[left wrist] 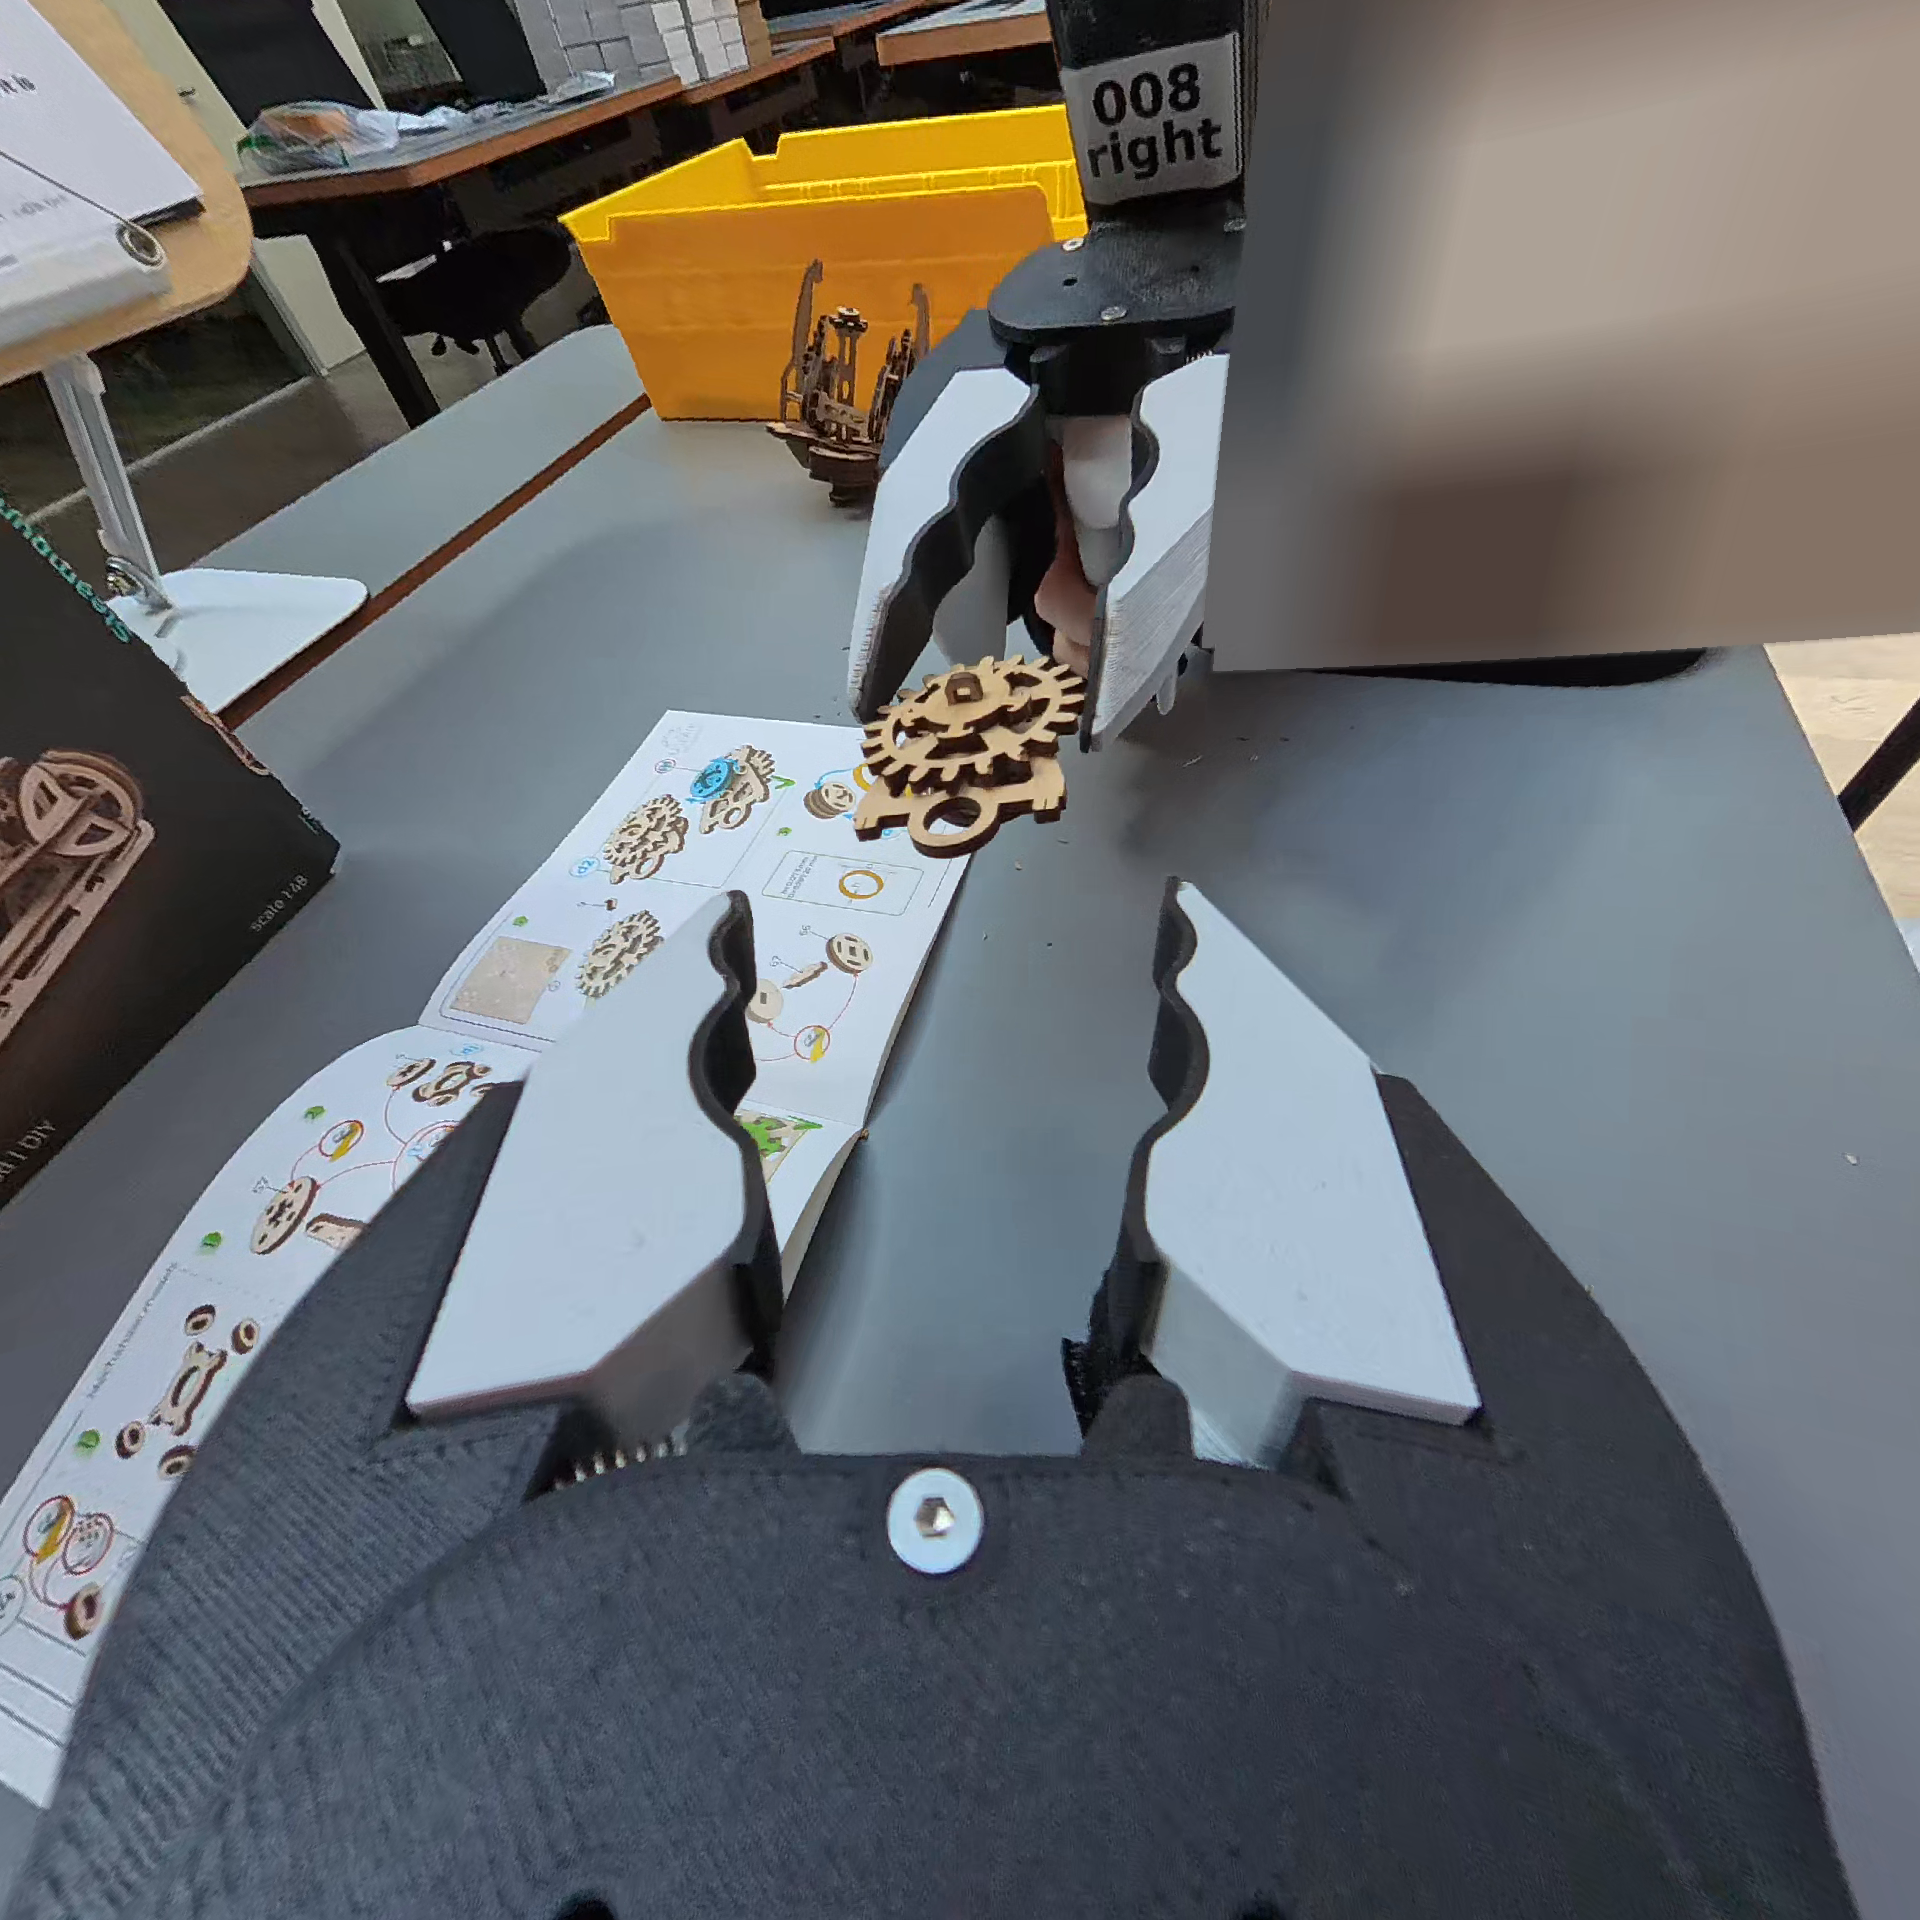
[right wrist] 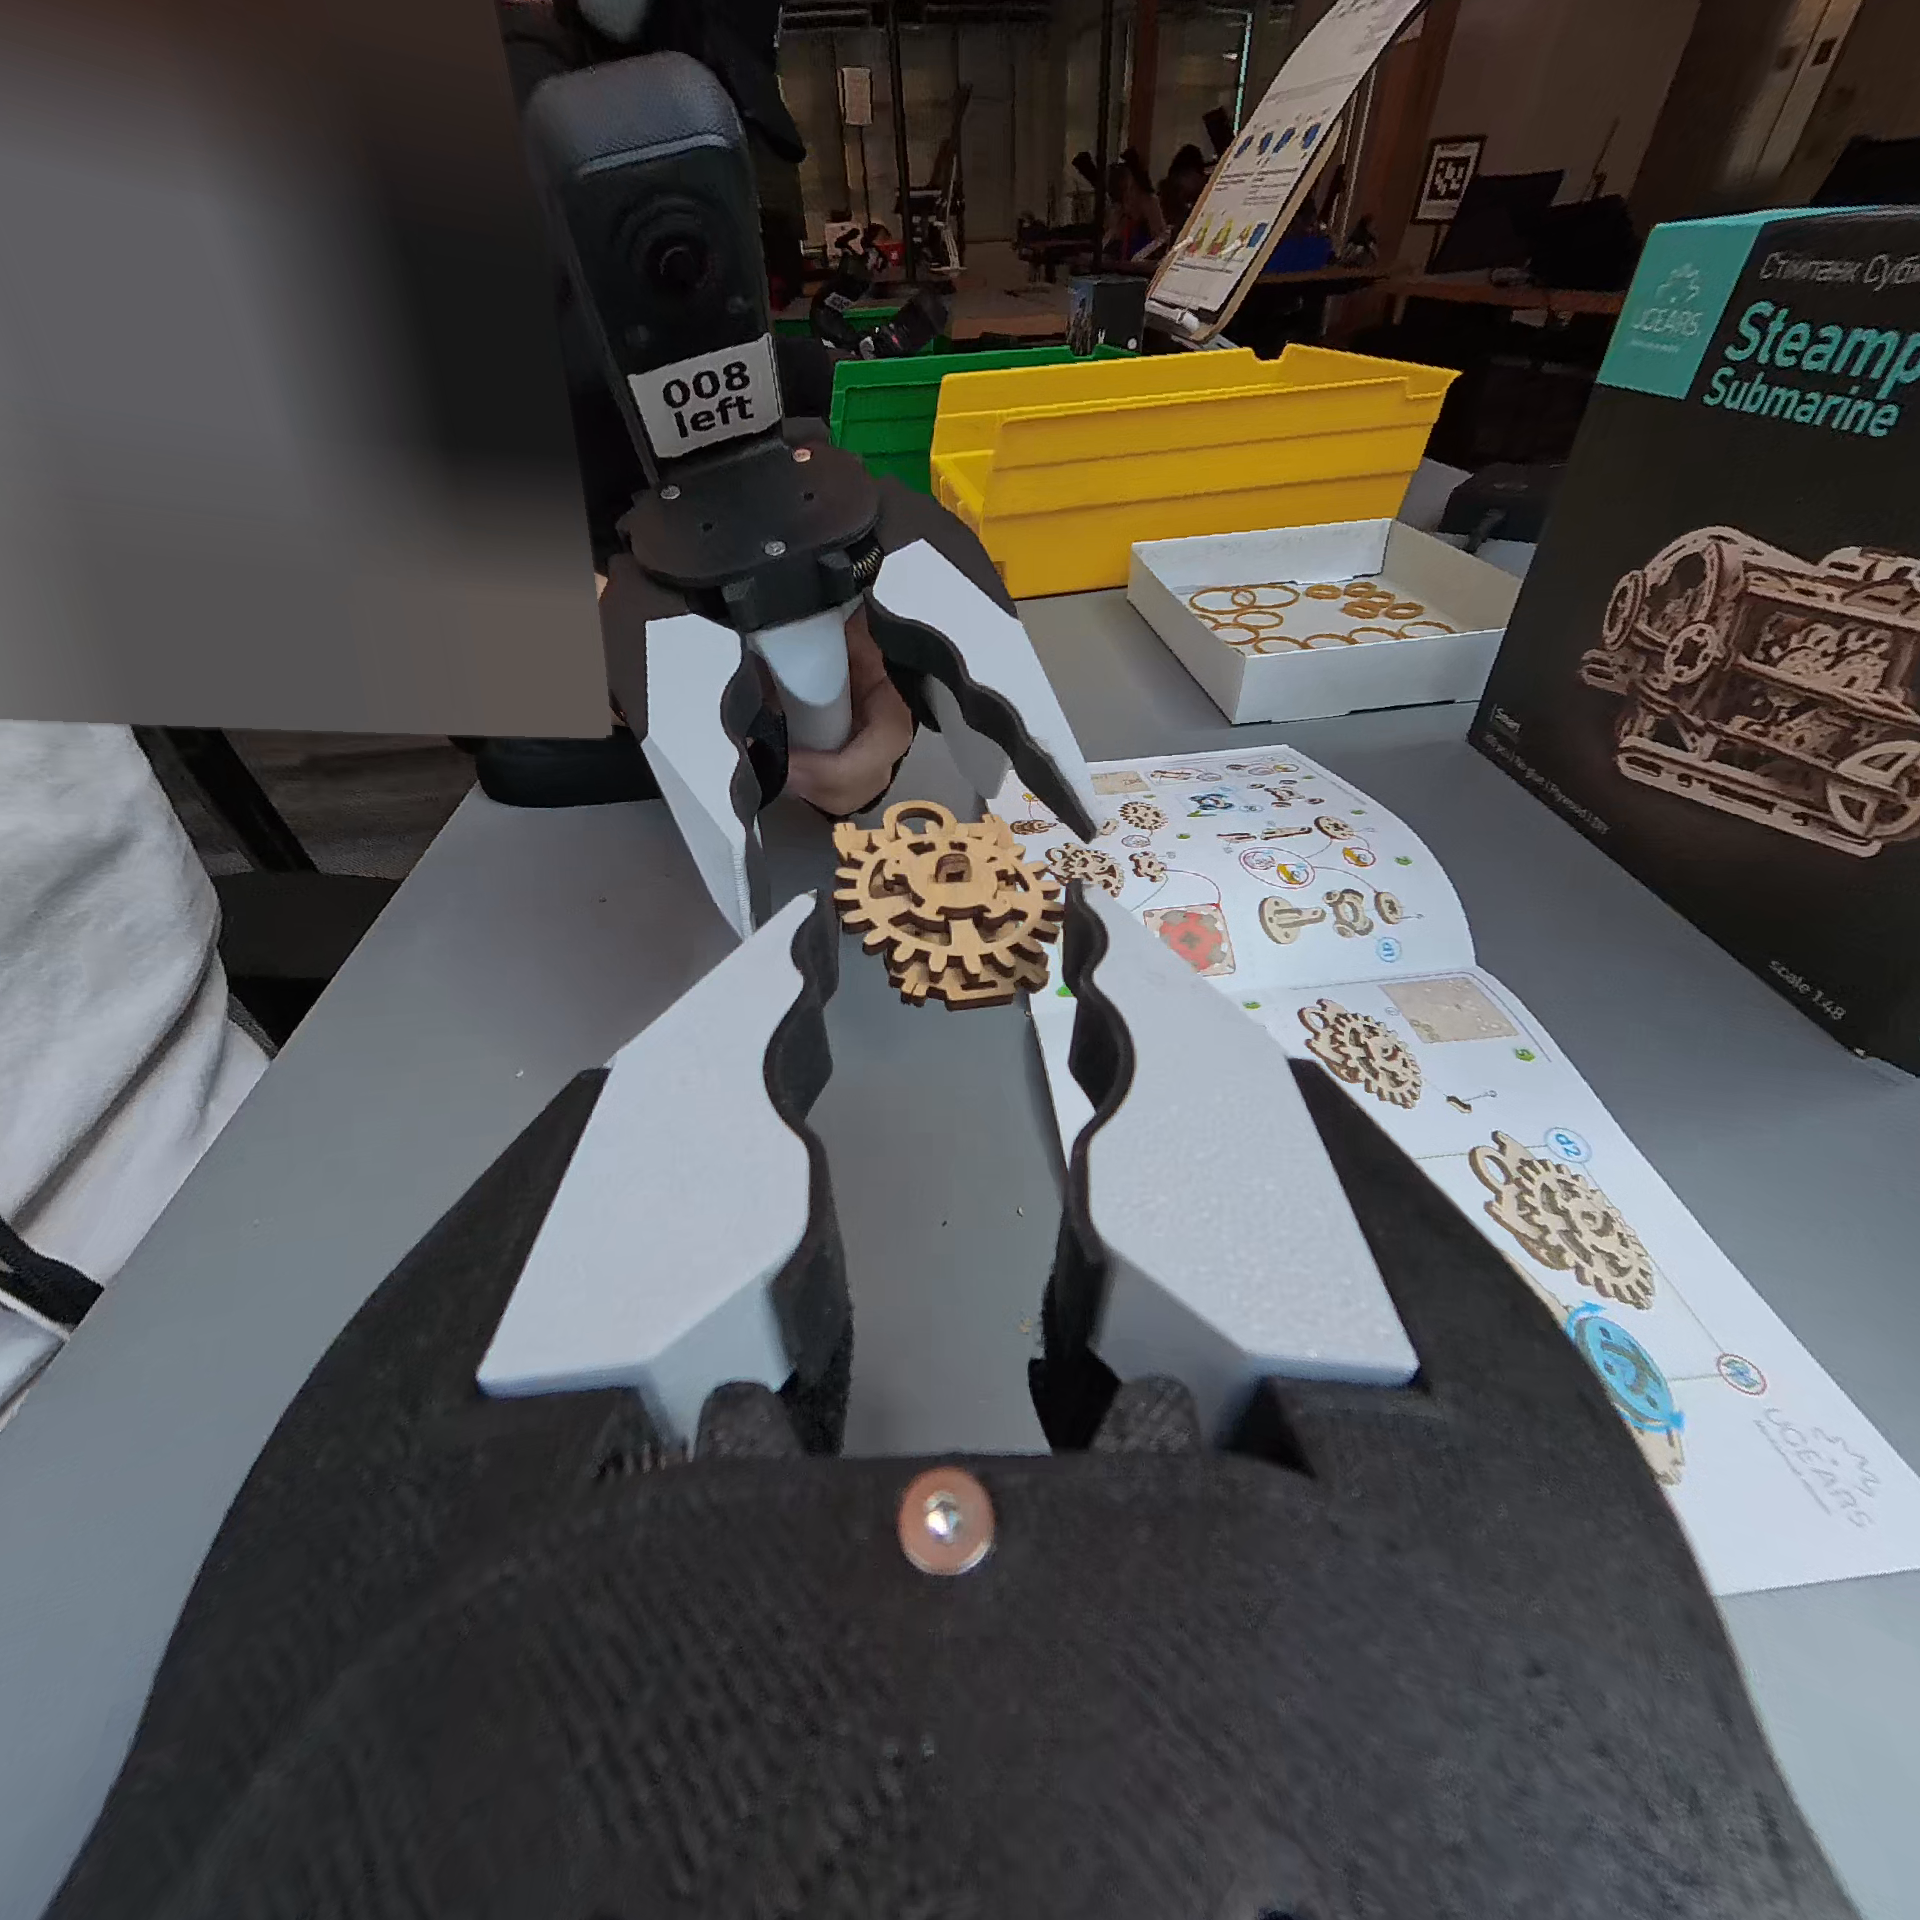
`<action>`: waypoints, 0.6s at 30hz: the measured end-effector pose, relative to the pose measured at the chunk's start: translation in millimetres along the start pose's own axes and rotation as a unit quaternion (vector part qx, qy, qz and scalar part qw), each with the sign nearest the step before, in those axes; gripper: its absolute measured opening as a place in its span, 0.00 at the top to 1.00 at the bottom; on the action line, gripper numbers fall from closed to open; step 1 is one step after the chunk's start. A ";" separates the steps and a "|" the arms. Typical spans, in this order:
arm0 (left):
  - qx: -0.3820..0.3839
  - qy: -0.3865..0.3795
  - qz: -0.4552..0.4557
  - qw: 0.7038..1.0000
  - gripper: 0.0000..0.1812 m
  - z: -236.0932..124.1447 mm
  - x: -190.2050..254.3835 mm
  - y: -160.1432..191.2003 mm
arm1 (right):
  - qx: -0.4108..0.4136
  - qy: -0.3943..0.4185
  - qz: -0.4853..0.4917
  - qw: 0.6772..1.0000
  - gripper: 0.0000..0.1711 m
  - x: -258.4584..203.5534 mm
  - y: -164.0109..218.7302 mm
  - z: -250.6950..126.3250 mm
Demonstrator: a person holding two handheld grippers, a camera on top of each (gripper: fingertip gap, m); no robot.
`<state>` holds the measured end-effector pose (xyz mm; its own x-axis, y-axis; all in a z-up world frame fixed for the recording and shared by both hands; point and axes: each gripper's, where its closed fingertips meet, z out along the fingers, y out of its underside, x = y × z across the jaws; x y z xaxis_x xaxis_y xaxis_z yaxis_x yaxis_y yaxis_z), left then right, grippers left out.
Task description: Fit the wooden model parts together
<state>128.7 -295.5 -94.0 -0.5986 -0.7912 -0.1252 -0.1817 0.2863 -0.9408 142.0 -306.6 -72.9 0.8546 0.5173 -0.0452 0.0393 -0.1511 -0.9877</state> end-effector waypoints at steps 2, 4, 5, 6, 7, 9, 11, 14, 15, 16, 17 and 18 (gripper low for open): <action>0.007 0.016 -0.014 1.000 0.62 -2.2 1.1 -2.6 | 0.000 -0.003 0.003 1.000 0.75 1.9 0.7 2.1; 0.004 0.015 -0.028 1.000 0.62 -1.9 -2.0 -2.4 | -0.006 0.005 -0.007 1.000 0.75 3.8 1.6 4.7; 0.003 0.013 -0.038 0.999 0.62 -0.8 -3.7 -2.8 | -0.007 0.005 -0.021 1.000 0.75 2.6 0.8 5.5; 0.004 0.015 -0.048 0.999 0.61 0.2 -4.5 -3.8 | -0.006 0.001 -0.034 0.999 0.75 -0.2 -0.2 6.0; 0.003 0.018 -0.057 0.998 0.61 0.6 -5.1 -4.2 | -0.003 -0.002 -0.044 0.999 0.75 -2.0 -1.2 6.5; -0.001 0.021 -0.074 0.997 0.59 -0.4 -4.5 -1.8 | 0.002 -0.015 -0.042 0.999 0.75 -4.1 -3.1 7.9; -0.005 0.021 -0.079 0.997 0.59 -3.7 -0.3 0.5 | 0.008 -0.037 -0.031 0.999 0.75 -9.7 -5.8 8.6; 0.008 0.006 -0.069 0.998 0.61 -8.7 4.8 -2.9 | 0.003 -0.041 -0.041 0.998 0.76 -14.6 -5.8 8.1; 0.009 0.008 -0.070 0.998 0.61 -9.0 7.4 -4.2 | 0.000 -0.038 -0.045 0.998 0.76 -14.2 -5.5 8.2; 0.010 0.010 -0.072 0.997 0.61 -8.9 9.6 -5.6 | 0.000 -0.039 -0.043 0.998 0.75 -14.3 -6.0 8.2; 0.011 0.009 -0.074 0.997 0.61 -8.3 10.8 -6.6 | 0.003 -0.043 -0.035 0.998 0.75 -14.7 -6.9 8.2; 0.010 0.008 -0.074 0.997 0.61 -7.5 11.6 -6.8 | 0.005 -0.045 -0.026 0.999 0.75 -14.6 -7.8 8.0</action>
<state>117.2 -302.5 -86.7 -0.5794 -0.8148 0.0203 -0.2538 0.1567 -0.9545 125.1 -306.3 -65.8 0.8011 0.5985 -0.0072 0.0767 -0.1146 -0.9904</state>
